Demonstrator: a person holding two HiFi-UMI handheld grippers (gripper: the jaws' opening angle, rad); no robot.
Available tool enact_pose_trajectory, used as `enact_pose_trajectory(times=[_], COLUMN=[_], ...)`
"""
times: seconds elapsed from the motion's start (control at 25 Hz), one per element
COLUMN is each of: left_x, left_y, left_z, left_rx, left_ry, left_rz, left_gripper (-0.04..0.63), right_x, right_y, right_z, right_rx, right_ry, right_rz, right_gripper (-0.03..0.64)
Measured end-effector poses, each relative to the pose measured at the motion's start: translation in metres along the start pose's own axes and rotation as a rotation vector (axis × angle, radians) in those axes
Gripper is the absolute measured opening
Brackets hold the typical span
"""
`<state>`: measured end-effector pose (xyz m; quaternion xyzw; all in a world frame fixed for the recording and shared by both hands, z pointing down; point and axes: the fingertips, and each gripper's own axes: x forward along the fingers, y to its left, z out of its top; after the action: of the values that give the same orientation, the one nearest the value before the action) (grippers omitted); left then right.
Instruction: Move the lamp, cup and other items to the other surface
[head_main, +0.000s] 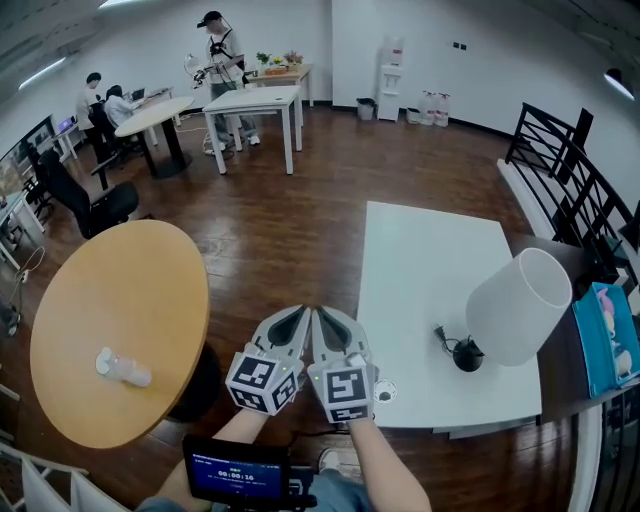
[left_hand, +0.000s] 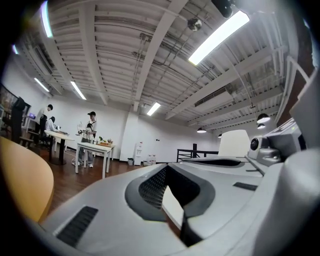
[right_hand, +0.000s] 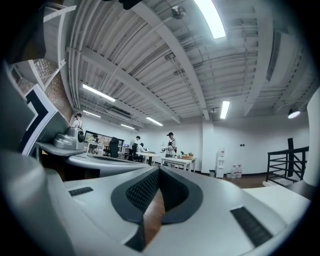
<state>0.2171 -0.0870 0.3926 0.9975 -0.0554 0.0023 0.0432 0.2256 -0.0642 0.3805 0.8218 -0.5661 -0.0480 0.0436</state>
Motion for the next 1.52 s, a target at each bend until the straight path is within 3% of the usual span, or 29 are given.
enact_pose_trajectory(times=[0.24, 0.44, 0.76, 0.8, 0.88, 1.12, 1.2, 1.28, 1.52], left_x=[0.014, 0.033, 0.067, 0.071, 0.078, 0.098, 0.104, 0.111, 0.131], left_y=[-0.018, -0.049, -0.135, -0.147, -0.173, -0.242, -0.256, -0.262, -0.258], left_z=[-0.006, -0.01, -0.027, -0.03, -0.039, -0.062, -0.071, -0.079, -0.097], left_rx=[0.015, 0.038, 0.051, 0.048, 0.041, 0.029, 0.028, 0.026, 0.021], left_ry=[0.014, 0.009, 0.021, 0.025, 0.033, 0.074, 0.089, 0.102, 0.145], left_rz=[-0.034, -0.076, -0.264, -0.286, -0.332, -0.457, -0.474, -0.48, -0.471], left_gripper=[0.006, 0.005, 0.006, 0.006, 0.006, 0.006, 0.006, 0.006, 0.006], right_x=[-0.013, -0.039, -0.108, -0.119, -0.142, -0.206, -0.22, -0.23, -0.241], right_y=[-0.02, -0.058, -0.13, -0.139, -0.157, -0.21, -0.226, -0.243, -0.294], right_z=[-0.005, -0.014, -0.041, -0.046, -0.056, -0.086, -0.102, -0.119, -0.145], right_rx=[0.005, 0.02, 0.051, 0.06, 0.085, 0.085, 0.086, 0.096, 0.089], right_ry=[-0.009, -0.015, 0.019, 0.024, 0.041, 0.091, 0.111, 0.123, 0.145], right_rz=[-0.052, -0.158, -0.378, -0.404, -0.451, -0.609, -0.642, -0.669, -0.761], right_gripper=[0.003, 0.031, 0.034, 0.045, 0.143, 0.144, 0.16, 0.216, 0.256])
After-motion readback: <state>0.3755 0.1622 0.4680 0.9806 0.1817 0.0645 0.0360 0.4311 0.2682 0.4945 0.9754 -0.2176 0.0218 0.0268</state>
